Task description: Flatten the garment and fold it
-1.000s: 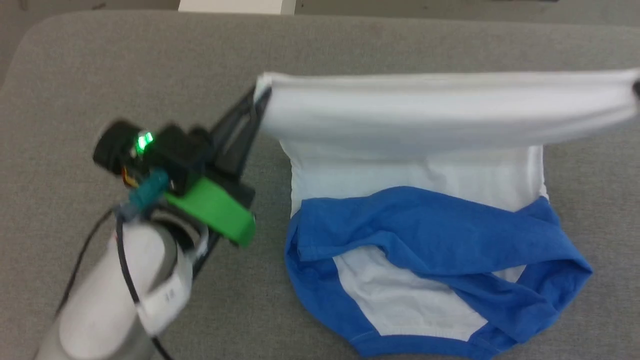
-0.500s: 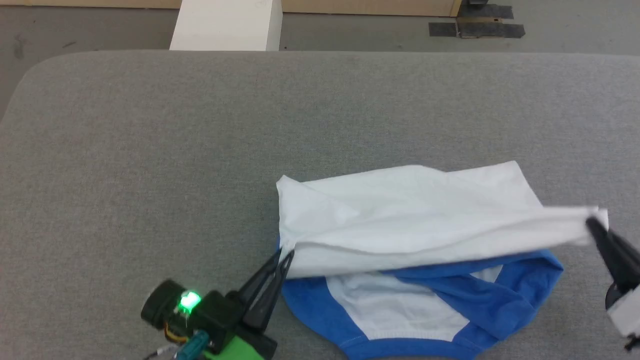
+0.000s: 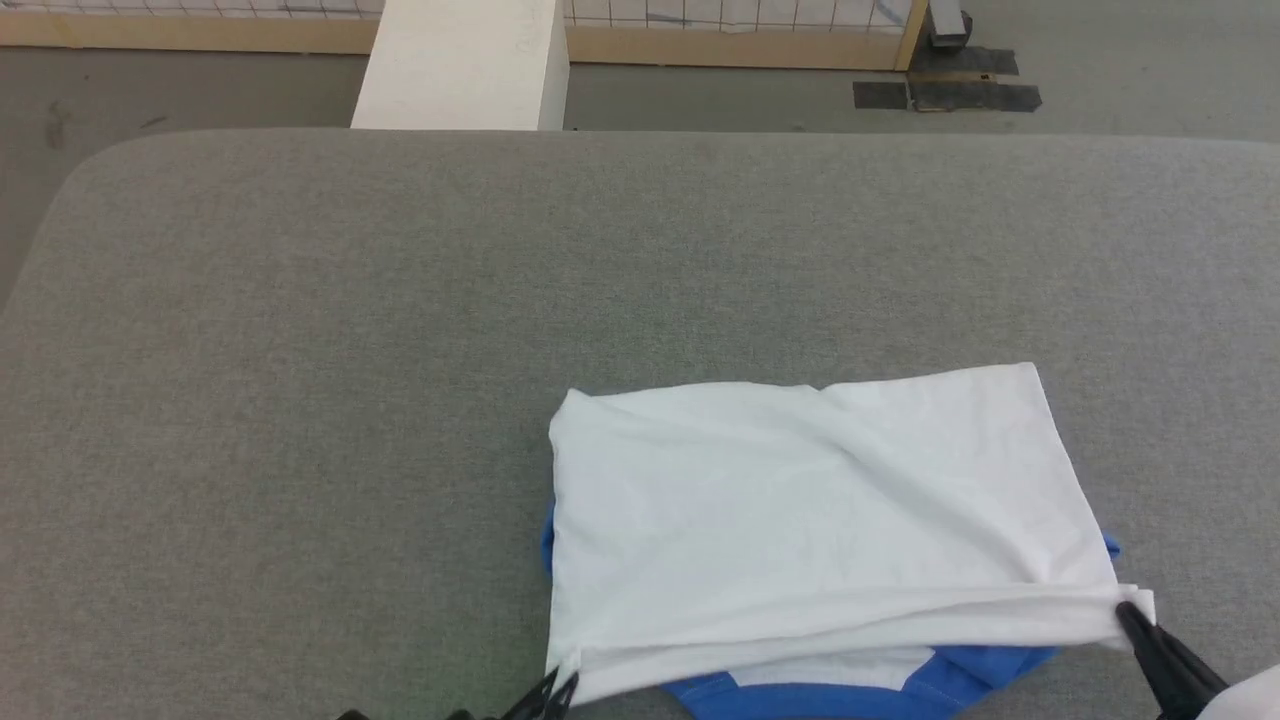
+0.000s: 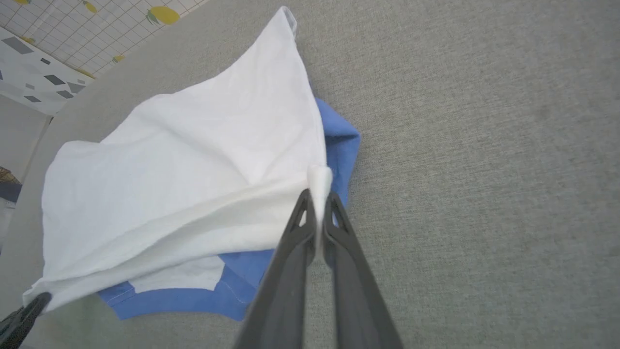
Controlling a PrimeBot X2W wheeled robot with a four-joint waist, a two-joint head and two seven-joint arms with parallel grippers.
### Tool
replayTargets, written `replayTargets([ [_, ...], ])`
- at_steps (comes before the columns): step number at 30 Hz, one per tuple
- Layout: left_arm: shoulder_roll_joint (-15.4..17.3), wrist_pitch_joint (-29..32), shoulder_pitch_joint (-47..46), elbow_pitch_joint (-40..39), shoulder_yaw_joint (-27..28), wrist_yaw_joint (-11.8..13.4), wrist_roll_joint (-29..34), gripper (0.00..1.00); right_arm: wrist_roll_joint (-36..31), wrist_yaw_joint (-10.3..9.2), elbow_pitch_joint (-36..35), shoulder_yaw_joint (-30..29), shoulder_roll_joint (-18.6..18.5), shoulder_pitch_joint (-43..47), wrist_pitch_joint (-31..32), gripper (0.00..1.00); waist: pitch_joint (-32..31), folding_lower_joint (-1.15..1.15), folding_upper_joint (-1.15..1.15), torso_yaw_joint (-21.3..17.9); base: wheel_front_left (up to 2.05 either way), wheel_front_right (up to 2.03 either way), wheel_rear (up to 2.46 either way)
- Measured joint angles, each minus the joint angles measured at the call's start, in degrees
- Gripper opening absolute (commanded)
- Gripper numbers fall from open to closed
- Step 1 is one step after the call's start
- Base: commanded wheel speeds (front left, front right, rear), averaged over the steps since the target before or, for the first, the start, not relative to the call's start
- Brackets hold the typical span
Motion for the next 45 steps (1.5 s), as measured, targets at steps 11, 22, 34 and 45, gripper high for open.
replayTargets([
  [11, -4.0, -1.81, 0.34, -5.39, 10.02, 3.41, -6.61, 1.0, -0.3, 0.0, -2.33, -0.94, -0.44, -0.27, -0.84, 1.0, -2.05, 0.0, 0.0, 1.24, 0.0, 0.0, 0.0],
  [22, -9.4, -2.12, 2.42, -18.24, 20.6, 8.55, 1.22, 1.0, -10.77, -0.01, -0.43, -3.23, -2.15, -11.28, 5.55, 1.0, 0.17, 0.0, 0.0, 3.08, 0.0, 0.0, 0.0],
  [34, -12.55, -2.12, 2.28, -17.72, 21.18, 7.84, 3.81, 1.0, -13.11, -0.01, 13.94, 0.94, -5.11, -16.25, 10.38, 0.99, 5.35, 0.0, 0.0, 7.51, 0.0, 0.0, 0.0],
  [45, -13.76, -2.12, 2.25, -15.71, 22.09, 5.89, 4.09, 1.0, -9.68, 0.03, 16.6, 0.96, -6.77, -18.82, 15.25, 0.0, 4.47, 0.0, 0.0, 8.24, 0.0, 0.0, 0.0],
])
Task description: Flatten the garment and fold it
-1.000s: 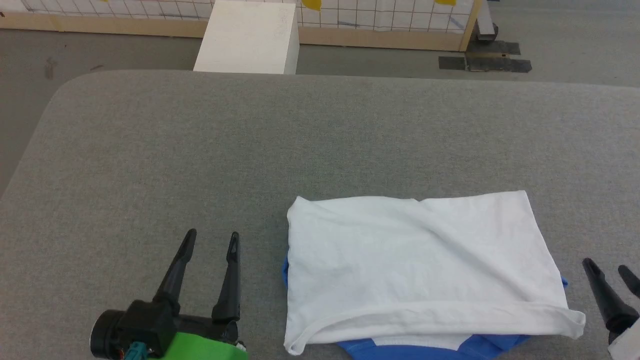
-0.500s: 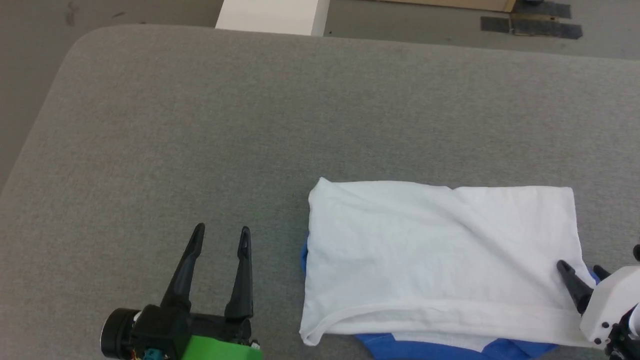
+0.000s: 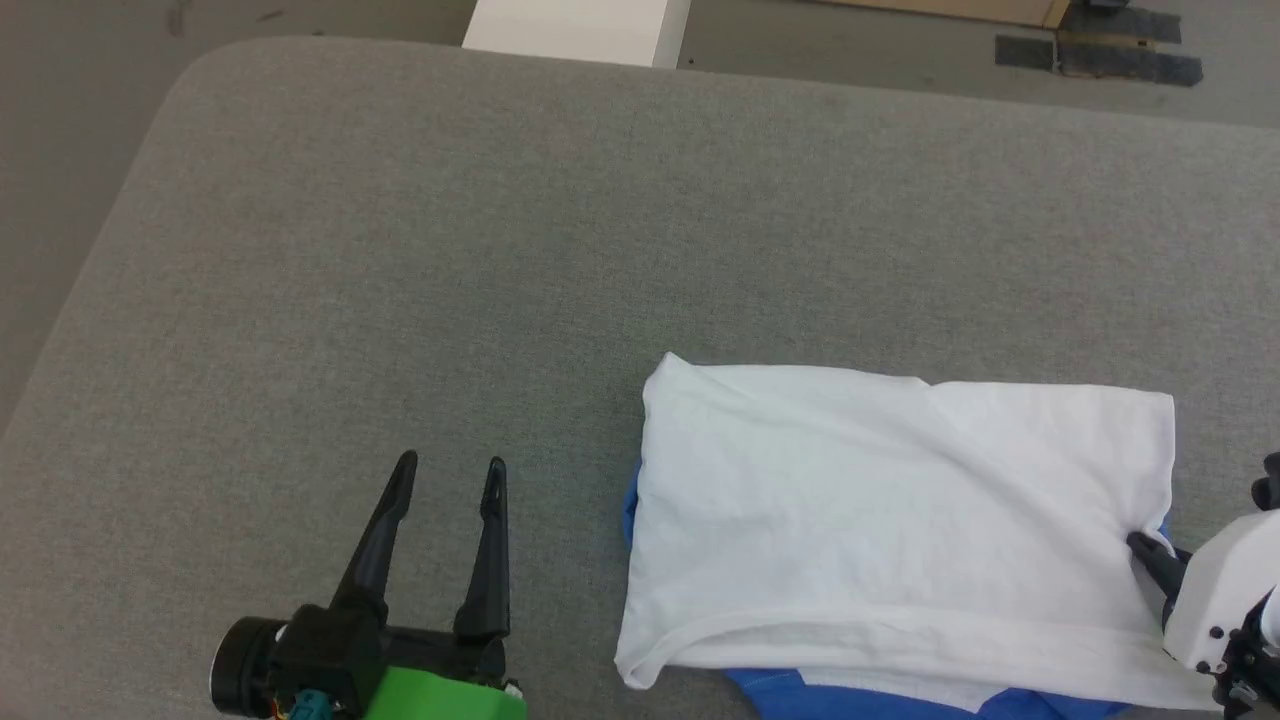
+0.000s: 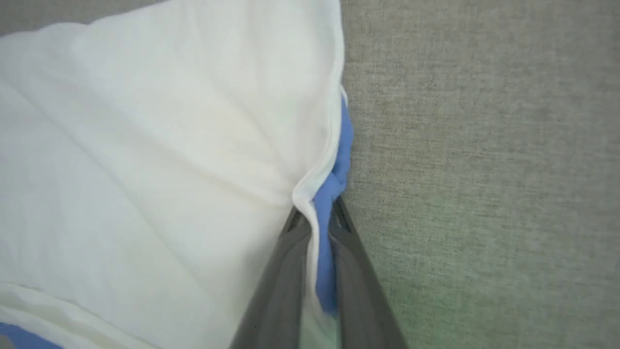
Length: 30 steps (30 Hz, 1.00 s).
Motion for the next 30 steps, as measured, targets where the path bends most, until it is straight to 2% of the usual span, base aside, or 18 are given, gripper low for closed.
replayTargets([
  [4, 0.01, 0.0, 0.22, 0.43, 0.34, -0.37, 0.0, 1.0, -0.62, 0.0, 0.91, -3.61, 0.53, -0.02, -0.33, 0.0, -1.64, 0.0, 0.0, -0.49, 0.0, 0.0, 0.0],
  [11, -0.16, 0.0, 1.21, 1.12, 0.55, -1.07, -0.2, 1.0, -3.11, -0.01, -0.8, -11.65, -3.26, 1.18, 0.98, 0.0, -4.18, 0.0, 0.0, -1.6, 0.0, 0.0, 0.0],
  [15, -0.65, 0.0, 1.78, 1.8, 0.43, -1.58, -0.53, 1.0, -3.04, -0.03, -4.35, -12.26, -4.39, 1.87, 3.41, 0.0, -5.25, 0.0, 0.0, -2.31, 0.0, 0.0, 0.0],
  [22, -1.99, 0.0, 2.25, 2.24, 0.87, -2.0, -0.62, 1.0, 0.49, -0.03, -14.68, -3.6, -3.71, 1.92, 10.9, 0.0, -6.3, 0.0, 0.0, -3.12, 0.0, 0.0, 0.0],
  [23, -2.25, 0.0, 2.32, 2.67, 1.03, -2.5, -0.63, 1.0, 1.92, -0.03, -17.97, 1.29, -2.22, 1.88, 13.67, 0.0, -6.49, 0.0, 0.0, -2.87, 0.0, 0.0, 0.0],
  [30, -3.15, 0.0, 2.49, 3.04, 1.83, -2.94, -0.58, 1.0, 3.31, -0.03, -20.8, 11.76, 1.4, -1.22, 16.42, 0.0, -6.12, 0.0, 0.0, -1.84, 0.0, 0.0, 0.0],
])
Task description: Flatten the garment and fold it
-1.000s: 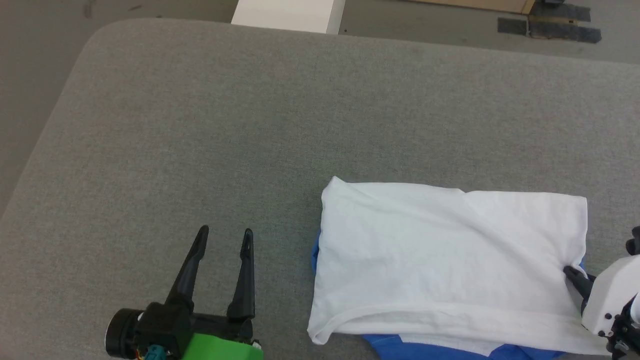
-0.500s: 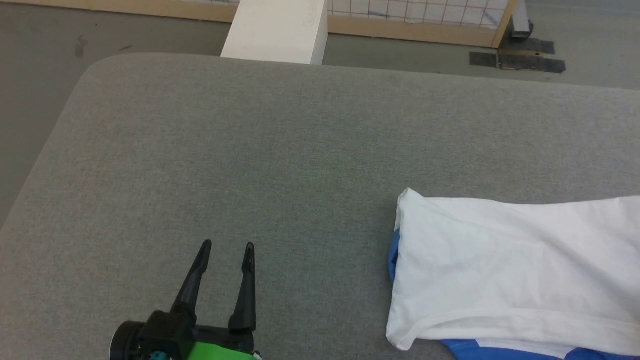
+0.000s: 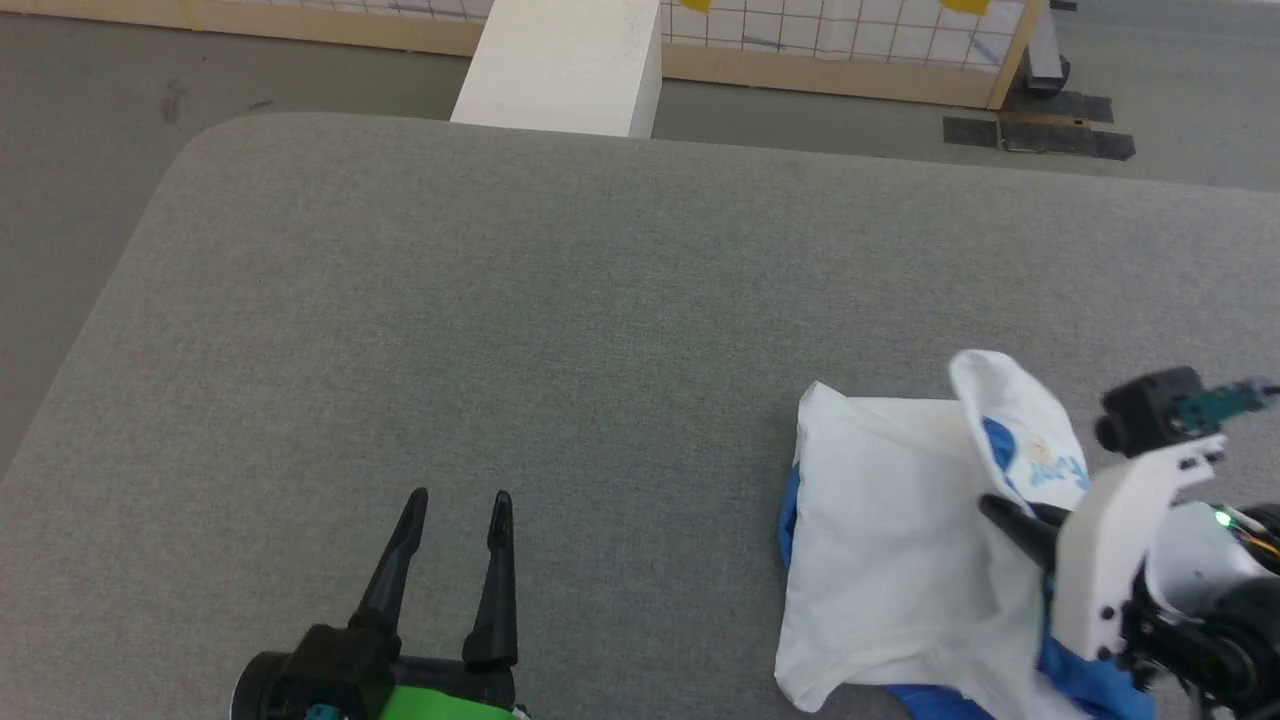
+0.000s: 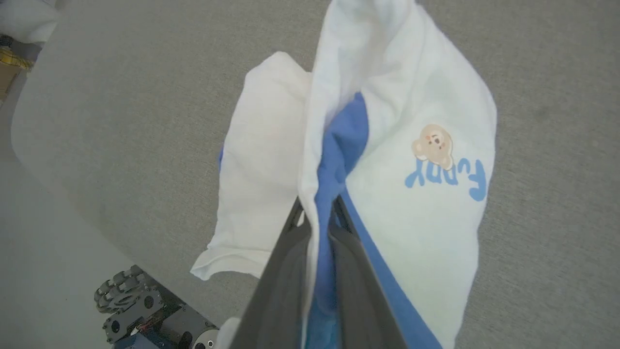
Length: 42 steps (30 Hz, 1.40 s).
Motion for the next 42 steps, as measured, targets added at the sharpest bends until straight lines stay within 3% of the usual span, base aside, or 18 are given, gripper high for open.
replayTargets([
  [8, -1.27, 0.0, -0.11, 0.58, -0.07, -0.64, 0.1, 1.0, -1.0, 0.0, 6.51, 7.98, 2.98, -5.84, -3.39, 0.0, 1.93, 0.0, 0.0, 0.9, 0.0, 0.0, 0.0],
  [19, -3.22, 0.0, -1.74, 3.14, -0.41, -2.58, 0.26, 1.0, -11.17, 0.0, 27.98, 13.68, 8.04, -13.49, -12.72, 0.0, 3.99, 0.0, 0.0, 2.6, 0.0, 0.0, 0.0],
  [20, -3.39, 0.0, -1.8, 3.41, -0.44, -2.72, 0.26, 1.0, -11.77, 0.0, 29.22, 13.95, 8.27, -13.96, -12.96, 0.18, 3.99, 0.0, 0.0, 2.72, 0.0, 0.0, 0.0],
  [21, -3.64, 0.0, -1.83, 3.74, -0.45, -2.93, 0.26, 1.0, -12.47, 0.0, 30.5, 14.29, 8.5, -14.58, -13.3, 0.47, 3.94, 0.01, 0.0, 2.85, 0.0, 0.0, 0.0],
  [22, -3.87, 0.0, -1.85, 4.01, -0.46, -3.04, 0.26, 1.0, -12.98, 0.0, 31.56, 14.52, 8.67, -15.17, -13.72, 1.0, 3.84, 0.0, 0.0, 2.92, 0.0, 0.0, 0.0],
  [28, -4.21, 0.0, -1.8, 4.88, 0.08, -3.66, 0.26, 1.0, -12.02, 0.0, 33.46, 16.34, 9.6, -17.13, -14.38, 1.0, 2.84, 0.0, 0.0, 2.59, 0.0, 0.0, 0.0],
  [33, -4.2, 0.0, -1.66, 5.33, 0.52, -4.35, 0.26, 1.0, -7.5, 0.0, 27.99, 15.67, 6.44, -16.92, -14.4, 1.0, 1.57, 0.0, 0.0, 1.16, 0.0, 0.0, 0.0],
  [37, -4.21, 0.0, -1.24, 5.36, 0.64, -4.68, 0.26, 1.0, -4.77, 0.0, 20.4, 8.91, 2.78, -13.45, -15.67, 1.0, 0.64, 0.01, 0.0, -0.02, 0.0, 0.0, 0.0],
  [42, -4.22, 0.0, -0.98, 5.33, 0.83, -5.11, 0.53, 1.0, -4.32, 0.0, 13.02, -1.81, 1.4, -5.72, -16.67, 1.0, 0.54, 0.0, 0.0, -1.16, 0.0, 0.0, 0.0],
])
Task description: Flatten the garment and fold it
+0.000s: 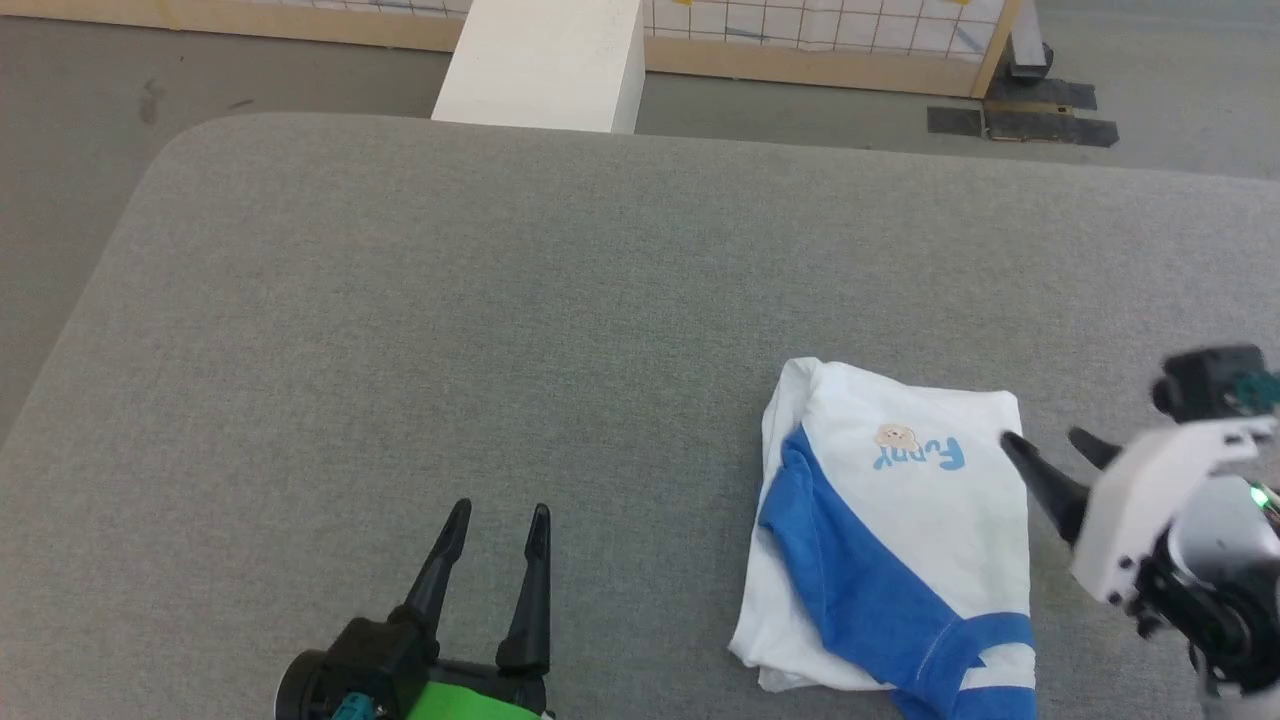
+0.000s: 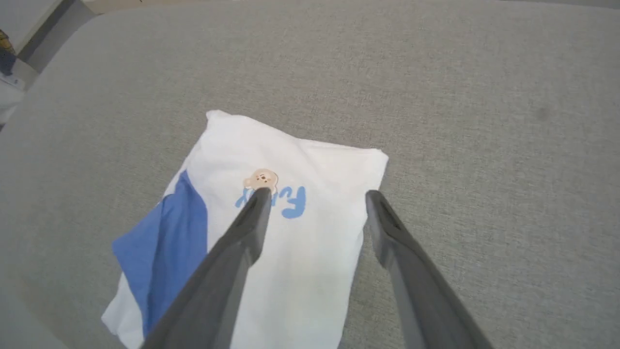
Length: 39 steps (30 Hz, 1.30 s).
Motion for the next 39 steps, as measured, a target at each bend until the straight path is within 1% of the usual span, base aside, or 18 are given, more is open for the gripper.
replayTargets([
  [2, -0.05, 0.0, 0.0, -0.02, 0.0, -0.04, 0.05, 1.0, 0.0, 0.0, -1.65, -3.1, 0.86, 3.25, 0.52, 1.0, 0.42, 0.0, 0.0, -0.18, 0.0, 0.0, 0.0],
  [5, -0.08, 0.0, -0.03, 0.01, -0.09, -0.29, 0.16, 1.0, -0.29, 0.0, -2.37, -5.06, 3.0, 6.42, 0.88, 1.0, 1.11, 0.0, 0.0, -0.31, 0.0, 0.0, 0.0],
  [6, -0.12, 0.0, -0.22, 0.22, -0.49, -0.58, 0.6, 1.0, -1.18, 0.0, -0.88, -6.06, 5.27, 7.21, 0.92, 1.0, 2.08, 0.0, 0.0, -0.05, 0.0, 0.0, 0.0],
  [10, -0.12, 0.0, -0.48, 0.44, -0.56, -0.76, 1.14, 1.0, -2.22, 0.0, 3.33, -6.22, 6.64, 6.97, 0.29, 1.0, 2.81, 0.0, 0.0, 0.74, 0.0, 0.0, 0.0],
  [15, -0.11, 0.0, -0.82, 0.53, -0.65, -0.76, 1.81, 1.0, -2.82, 0.01, 9.07, -7.26, 7.7, 4.1, -1.47, 1.0, 3.69, 0.0, 0.0, 1.59, 0.0, 0.0, 0.0],
  [16, -0.12, 0.0, -0.92, 0.57, -0.67, -0.76, 1.82, 1.0, -2.81, 0.01, 10.12, -7.57, 7.84, 3.36, -1.72, 0.91, 3.83, 0.0, 0.0, 1.71, 0.0, 0.0, 0.0],
  [17, -0.12, 0.0, -1.01, 0.59, -0.69, -0.76, 1.82, 1.0, -2.81, 0.01, 10.87, -7.7, 7.94, 2.75, -2.03, 0.46, 3.93, 0.0, 0.0, 1.78, 0.0, 0.0, 0.0],
  [18, -0.12, 0.0, -1.13, 0.6, -0.71, -0.76, 1.82, 1.0, -2.74, 0.01, 11.8, -7.98, 8.08, 2.02, -2.37, 0.17, 4.02, 0.0, 0.0, 1.85, 0.0, 0.0, 0.0],
  [19, -0.12, 0.0, -1.25, 0.66, -0.74, -0.75, 1.82, 1.0, -2.61, 0.02, 12.67, -8.14, 8.2, 1.28, -2.71, 0.0, 4.04, 0.0, 0.0, 1.86, 0.0, 0.0, 0.0],
  [22, -0.14, 0.0, -1.42, 0.71, -0.81, -0.74, 1.82, 1.0, -2.61, 0.02, 14.54, -7.9, 8.53, -0.12, -3.56, 0.0, 3.88, 0.0, 0.0, 1.65, 0.0, 0.0, 0.0],
  [27, -0.13, 0.0, -1.43, 0.74, -0.73, -0.4, 1.83, 1.0, -2.66, 0.02, 15.33, -6.71, 8.59, -1.03, -4.2, 0.0, 3.41, 0.0, 0.0, 0.28, 0.0, 0.0, 0.0],
  [30, -0.08, 0.0, -1.44, 0.65, -0.73, -0.15, 1.96, 1.0, -2.83, 0.03, 15.05, -5.78, 7.43, -1.86, -4.01, 0.0, 3.15, 0.0, 0.0, -1.11, 0.0, 0.0, 0.0],
  [32, 0.05, 0.0, -1.52, 0.49, -0.73, -0.14, 1.99, 1.0, -3.11, 0.02, 14.48, -5.45, 5.48, -2.65, -3.38, 0.0, 3.08, 0.0, 0.0, -2.07, 0.0, 0.0, 0.0],
  [39, 0.56, 0.42, -2.91, -0.91, -0.65, 0.1, 2.33, 1.0, -2.72, 0.01, 11.73, -1.86, -5.42, -6.52, -1.19, 0.0, 3.83, 0.0, 0.0, -5.74, 0.0, 0.0, 0.0],
])
